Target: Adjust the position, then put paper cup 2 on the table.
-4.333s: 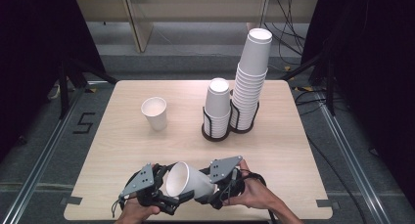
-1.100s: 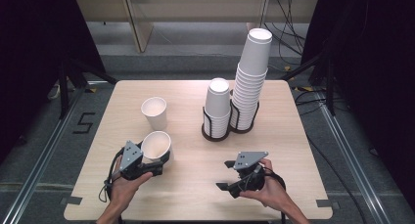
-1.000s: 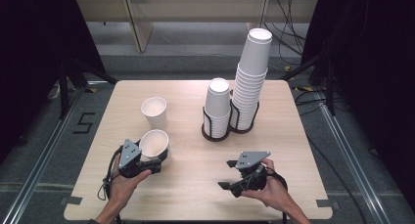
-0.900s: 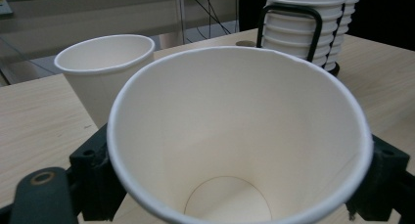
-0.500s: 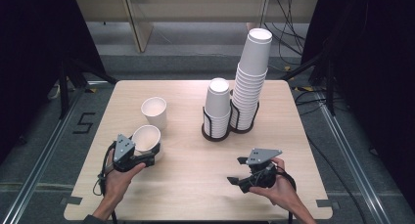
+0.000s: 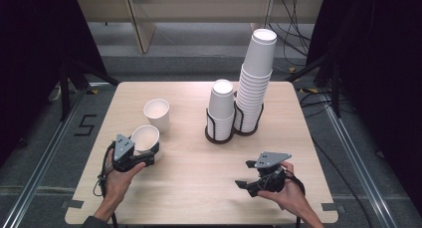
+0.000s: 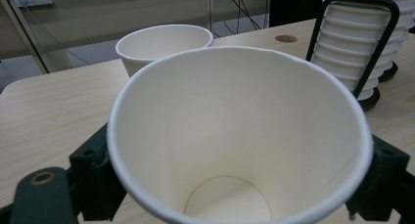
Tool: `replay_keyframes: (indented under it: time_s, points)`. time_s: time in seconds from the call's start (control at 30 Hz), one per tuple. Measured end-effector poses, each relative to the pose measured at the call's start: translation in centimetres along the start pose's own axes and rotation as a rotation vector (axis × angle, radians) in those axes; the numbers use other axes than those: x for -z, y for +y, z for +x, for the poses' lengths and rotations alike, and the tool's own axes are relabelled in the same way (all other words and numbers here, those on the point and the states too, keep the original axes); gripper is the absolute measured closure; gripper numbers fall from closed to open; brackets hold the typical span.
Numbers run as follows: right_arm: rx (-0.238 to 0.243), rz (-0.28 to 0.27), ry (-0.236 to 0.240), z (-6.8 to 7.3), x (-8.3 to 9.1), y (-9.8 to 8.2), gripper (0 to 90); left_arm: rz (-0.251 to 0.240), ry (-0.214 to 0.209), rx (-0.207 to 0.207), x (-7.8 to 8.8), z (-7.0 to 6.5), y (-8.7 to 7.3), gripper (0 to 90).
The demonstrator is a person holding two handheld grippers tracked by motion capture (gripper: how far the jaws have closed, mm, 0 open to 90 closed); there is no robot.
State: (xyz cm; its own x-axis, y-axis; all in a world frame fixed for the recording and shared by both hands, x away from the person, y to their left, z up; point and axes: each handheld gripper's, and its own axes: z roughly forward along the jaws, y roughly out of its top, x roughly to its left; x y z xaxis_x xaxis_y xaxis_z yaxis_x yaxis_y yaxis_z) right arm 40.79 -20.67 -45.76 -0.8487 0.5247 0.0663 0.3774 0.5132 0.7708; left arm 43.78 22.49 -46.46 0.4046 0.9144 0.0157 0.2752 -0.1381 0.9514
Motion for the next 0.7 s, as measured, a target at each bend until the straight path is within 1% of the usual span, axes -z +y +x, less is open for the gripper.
replay_keyframes:
  time_s: [0.03, 0.07, 0.13, 0.17, 0.23, 0.27, 0.3, 0.37, 0.4, 0.43, 0.5, 0.57, 0.7]
  points:
    - [0.011, -0.001, 0.001, -0.1, 0.1, 0.0, 23.2, 0.001, 0.003, 0.0, 0.0, 0.1, 0.0, 13.6]
    - [0.001, -0.002, -0.001, -0.1, 0.1, -0.1, 23.2, 0.003, 0.005, 0.002, 0.0, 0.2, 0.0, 13.6]
    - [0.003, -0.005, -0.005, -0.3, 0.1, -0.2, 23.2, 0.004, 0.01, 0.009, -0.2, 0.4, -0.1, 13.6]
    - [0.01, -0.006, -0.013, -0.4, 0.2, -0.2, 23.2, 0.007, 0.013, 0.005, -0.2, 0.6, -0.1, 13.6]
    - [-0.009, -0.003, -0.011, -0.3, 0.2, -0.3, 23.2, 0.009, 0.018, 0.006, -0.2, 0.7, -0.2, 13.6]
    - [-0.002, -0.004, -0.007, -0.4, 0.2, -0.3, 23.2, 0.008, 0.021, 0.009, -0.2, 0.8, -0.2, 13.6]
    - [-0.004, -0.001, -0.004, -0.4, 0.3, -0.3, 23.2, 0.009, 0.023, 0.01, -0.2, 0.9, -0.2, 13.6]
    - [-0.007, -0.005, -0.008, -0.5, 0.3, -0.4, 23.1, 0.01, 0.027, 0.012, -0.3, 1.0, -0.3, 13.6]
    - [-0.002, -0.012, -0.019, -0.6, 0.4, -0.4, 23.0, 0.011, 0.032, 0.013, -0.4, 1.2, -0.3, 13.6]
    - [-0.02, -0.009, -0.012, -0.5, 0.5, -0.4, 22.9, 0.014, 0.036, 0.014, -0.4, 1.2, -0.3, 13.6]
    - [-0.018, -0.013, -0.013, -0.6, 0.6, -0.5, 22.9, 0.017, 0.042, 0.013, -0.5, 1.4, -0.4, 13.5]
    - [-0.012, -0.01, -0.012, -0.7, 0.6, -0.6, 22.8, 0.008, 0.045, 0.022, -0.6, 1.6, -0.5, 13.5]
    - [-0.02, -0.008, -0.012, -0.8, 0.7, -0.6, 22.7, 0.016, 0.056, 0.026, -0.6, 1.9, -0.5, 13.5]
